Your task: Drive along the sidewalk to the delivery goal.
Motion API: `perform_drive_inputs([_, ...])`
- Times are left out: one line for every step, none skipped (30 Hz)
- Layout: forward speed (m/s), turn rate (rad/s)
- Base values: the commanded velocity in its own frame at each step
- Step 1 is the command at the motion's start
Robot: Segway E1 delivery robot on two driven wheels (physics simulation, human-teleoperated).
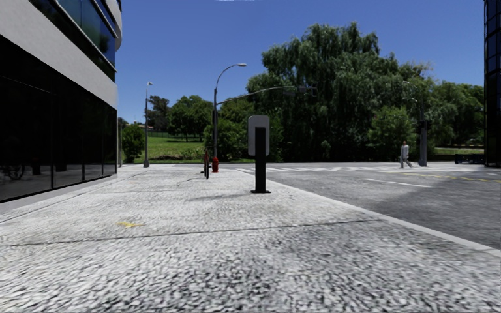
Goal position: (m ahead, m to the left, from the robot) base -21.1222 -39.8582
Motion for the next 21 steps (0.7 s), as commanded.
perform_drive_inputs([1.95, 0.88])
perform_drive_inputs([1.95, 0.88])
perform_drive_inputs([1.95, 0.88])
perform_drive_inputs([1.95, 0.85])
perform_drive_inputs([1.95, 0.84])
perform_drive_inputs([1.95, 0.84])
perform_drive_inputs([1.95, 0.83])
perform_drive_inputs([1.95, 0.83])
perform_drive_inputs([1.95, 0.83])
perform_drive_inputs([1.95, 0.83])
perform_drive_inputs([1.95, 0.82])
perform_drive_inputs([1.95, 0.79])
perform_drive_inputs([1.95, 0.73])
perform_drive_inputs([1.95, 0.73])
perform_drive_inputs([1.95, 0.71])
perform_drive_inputs([1.95, 0.00])
perform_drive_inputs([1.95, 0.00])
perform_drive_inputs([1.95, 0.00])
perform_drive_inputs([1.95, 0.00])
perform_drive_inputs([1.95, 0.00])
perform_drive_inputs([1.95, 0.00])
